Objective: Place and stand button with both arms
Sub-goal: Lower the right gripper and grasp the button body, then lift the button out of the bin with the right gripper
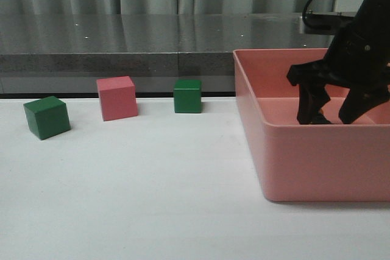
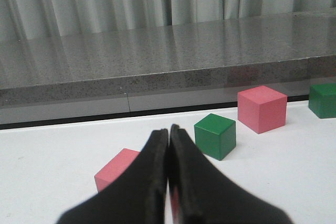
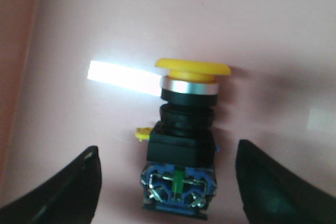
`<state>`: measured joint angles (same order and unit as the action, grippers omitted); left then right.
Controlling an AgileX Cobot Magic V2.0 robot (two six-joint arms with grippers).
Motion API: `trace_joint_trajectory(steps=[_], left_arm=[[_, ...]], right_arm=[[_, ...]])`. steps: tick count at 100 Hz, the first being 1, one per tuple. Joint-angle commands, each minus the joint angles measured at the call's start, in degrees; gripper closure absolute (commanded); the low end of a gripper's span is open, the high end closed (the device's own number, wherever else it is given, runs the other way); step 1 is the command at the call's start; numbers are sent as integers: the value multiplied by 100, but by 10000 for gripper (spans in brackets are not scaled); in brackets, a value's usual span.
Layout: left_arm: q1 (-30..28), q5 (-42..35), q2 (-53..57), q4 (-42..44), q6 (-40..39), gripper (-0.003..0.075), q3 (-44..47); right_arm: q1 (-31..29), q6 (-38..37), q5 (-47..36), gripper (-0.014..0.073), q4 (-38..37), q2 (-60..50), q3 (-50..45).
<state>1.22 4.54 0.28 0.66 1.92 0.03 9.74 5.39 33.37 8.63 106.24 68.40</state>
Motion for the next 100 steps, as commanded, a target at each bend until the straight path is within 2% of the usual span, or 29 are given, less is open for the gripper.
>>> trace_joint_trajectory(steps=[1,16,23,28,40,45,50,74,87,100], left_arm=[[-10,-454,184,-16,-41,739,171],[-10,-454,184,-16,-41,739,171],[-10,-454,184,-16,-41,739,171],[-10,-454,184,-16,-41,739,171],[-10,-454,184,-16,-41,739,171],[-10,-454,184,-16,-41,739,171],[-10,-454,184,-16,-41,739,171],[-10,-454,184,-16,-41,739,171],[-10,-454,184,-16,-41,739,171],[-10,-454,184,-16,-41,739,171]], right_arm=[[-2,66,-225,54,-27,-130,180],[-2,66,-295,56,-27,25,180],[-2,66,-320,99,-27,39,180],[-2,66,-320,172,-27,39,180],[-2,66,-297,442,-27,39,180],[-2,66,-277,517,-27,33,184],[-2,66,-135,555,-27,25,247],[20,66,509,554,39,-451,874],[252,73,825,554,103,-867,1358],[642,749,1328,554,108,-945,2042]])
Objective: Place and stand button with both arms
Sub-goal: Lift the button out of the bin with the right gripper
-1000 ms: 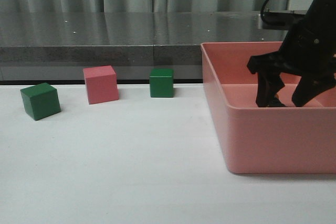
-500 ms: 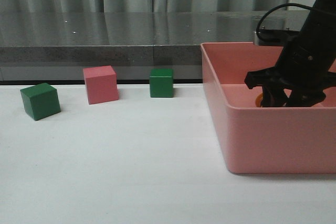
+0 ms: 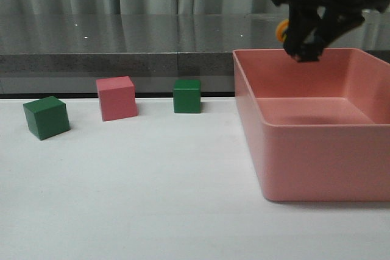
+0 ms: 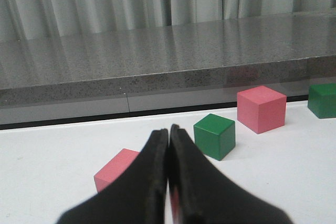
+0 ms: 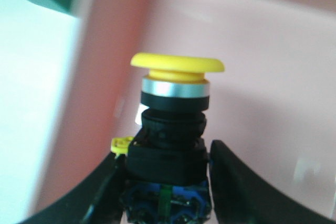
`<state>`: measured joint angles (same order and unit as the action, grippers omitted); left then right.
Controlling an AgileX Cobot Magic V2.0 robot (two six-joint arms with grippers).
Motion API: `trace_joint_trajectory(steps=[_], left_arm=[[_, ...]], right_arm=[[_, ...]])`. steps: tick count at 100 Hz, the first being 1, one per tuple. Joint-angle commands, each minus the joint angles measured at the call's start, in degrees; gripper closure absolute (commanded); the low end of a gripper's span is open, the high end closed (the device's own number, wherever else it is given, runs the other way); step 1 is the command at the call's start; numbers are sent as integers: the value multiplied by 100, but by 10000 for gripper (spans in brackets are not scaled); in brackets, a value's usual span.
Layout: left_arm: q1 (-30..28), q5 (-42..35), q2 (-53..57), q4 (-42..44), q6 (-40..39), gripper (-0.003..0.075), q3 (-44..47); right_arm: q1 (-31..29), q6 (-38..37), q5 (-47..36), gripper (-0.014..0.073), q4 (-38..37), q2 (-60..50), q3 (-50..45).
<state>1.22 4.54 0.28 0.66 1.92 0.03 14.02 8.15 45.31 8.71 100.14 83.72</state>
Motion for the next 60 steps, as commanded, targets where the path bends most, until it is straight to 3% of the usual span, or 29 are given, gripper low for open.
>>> trace_joint_trajectory(steps=[1,40,60], left_arm=[[-10,-454,184,-16,-41,739,171],[-10,-454,184,-16,-41,739,171],[-10,-454,184,-16,-41,739,171]], right_arm=[[267,520,151,554,107,-327,542],[1553,3399,251,554,398,337,1347],[1979,4262,205,554,398,998,1382]])
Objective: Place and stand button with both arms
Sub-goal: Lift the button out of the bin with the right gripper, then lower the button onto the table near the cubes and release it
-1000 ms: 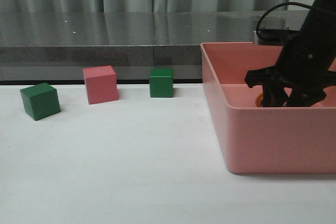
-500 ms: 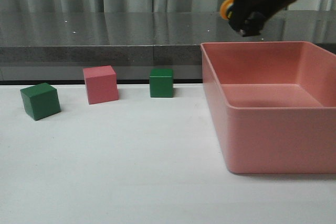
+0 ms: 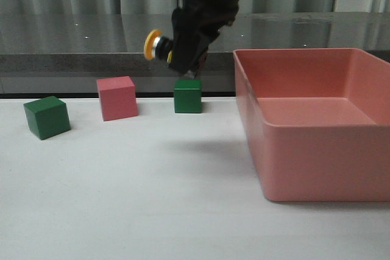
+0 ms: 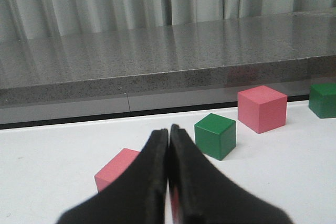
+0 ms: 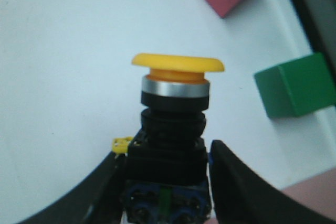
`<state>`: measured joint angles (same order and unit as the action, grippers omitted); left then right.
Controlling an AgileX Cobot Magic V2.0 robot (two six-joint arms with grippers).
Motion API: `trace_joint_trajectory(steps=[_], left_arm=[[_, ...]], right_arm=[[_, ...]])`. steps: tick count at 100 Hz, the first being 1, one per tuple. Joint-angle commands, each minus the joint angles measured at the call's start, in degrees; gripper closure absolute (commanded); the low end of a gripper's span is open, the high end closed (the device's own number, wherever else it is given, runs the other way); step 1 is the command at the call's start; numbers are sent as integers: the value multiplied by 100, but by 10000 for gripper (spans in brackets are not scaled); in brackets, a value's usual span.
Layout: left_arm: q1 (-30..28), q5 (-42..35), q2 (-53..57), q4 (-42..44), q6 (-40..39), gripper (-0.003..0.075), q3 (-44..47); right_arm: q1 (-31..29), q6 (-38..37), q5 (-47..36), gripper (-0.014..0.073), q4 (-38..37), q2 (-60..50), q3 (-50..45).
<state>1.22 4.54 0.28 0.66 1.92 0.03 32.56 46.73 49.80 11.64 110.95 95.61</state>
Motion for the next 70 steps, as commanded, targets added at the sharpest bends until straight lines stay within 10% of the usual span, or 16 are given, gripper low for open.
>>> trace_joint_trajectory(steps=[1,70], left_arm=[[-10,-454,184,-16,-41,739,171],[-10,-454,184,-16,-41,739,171]], right_arm=[[151,448,-256,554,105,-58,193],[606,1237,-713,552,105,1235,199]])
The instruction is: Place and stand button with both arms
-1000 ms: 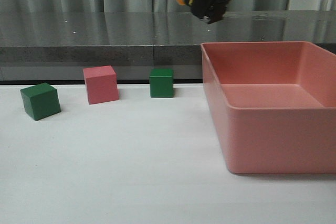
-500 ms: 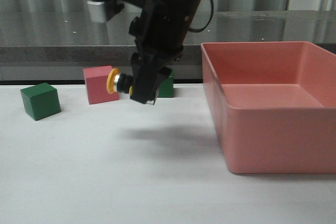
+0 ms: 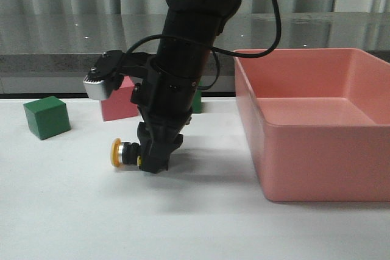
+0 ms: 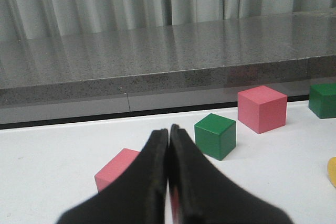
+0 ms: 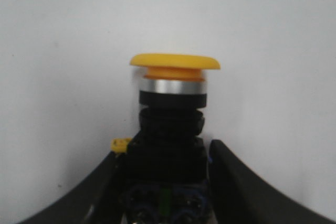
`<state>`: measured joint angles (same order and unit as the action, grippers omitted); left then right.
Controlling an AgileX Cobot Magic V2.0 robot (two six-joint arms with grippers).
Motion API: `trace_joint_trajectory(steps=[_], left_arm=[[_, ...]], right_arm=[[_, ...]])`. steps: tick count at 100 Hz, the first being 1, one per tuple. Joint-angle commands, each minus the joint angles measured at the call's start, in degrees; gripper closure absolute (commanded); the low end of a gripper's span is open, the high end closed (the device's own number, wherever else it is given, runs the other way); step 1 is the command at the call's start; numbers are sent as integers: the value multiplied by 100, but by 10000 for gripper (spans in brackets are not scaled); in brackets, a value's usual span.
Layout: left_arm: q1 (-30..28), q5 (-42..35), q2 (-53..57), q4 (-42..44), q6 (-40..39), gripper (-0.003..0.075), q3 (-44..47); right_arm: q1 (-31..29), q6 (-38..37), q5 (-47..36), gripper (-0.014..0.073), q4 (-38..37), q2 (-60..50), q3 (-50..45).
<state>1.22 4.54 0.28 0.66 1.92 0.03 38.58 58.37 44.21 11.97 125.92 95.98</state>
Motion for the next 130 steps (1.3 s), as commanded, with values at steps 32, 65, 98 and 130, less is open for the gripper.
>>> trace_joint_trajectory(steps=[32,65,98,130], left_arm=[[-10,-454,184,-16,-41,739,171],[-10,-454,184,-16,-41,739,171],[-10,-454,184,-16,-41,739,171],[-10,-454,184,-16,-41,739,171]], right_arm=[[3,52,-141,11,71,-334,162],[-2,-20,28,4,71,-857,162],[-208,-1926,650,155,-454,-2163,162],[-1422,-3612,869,703,-658,-3421,98]])
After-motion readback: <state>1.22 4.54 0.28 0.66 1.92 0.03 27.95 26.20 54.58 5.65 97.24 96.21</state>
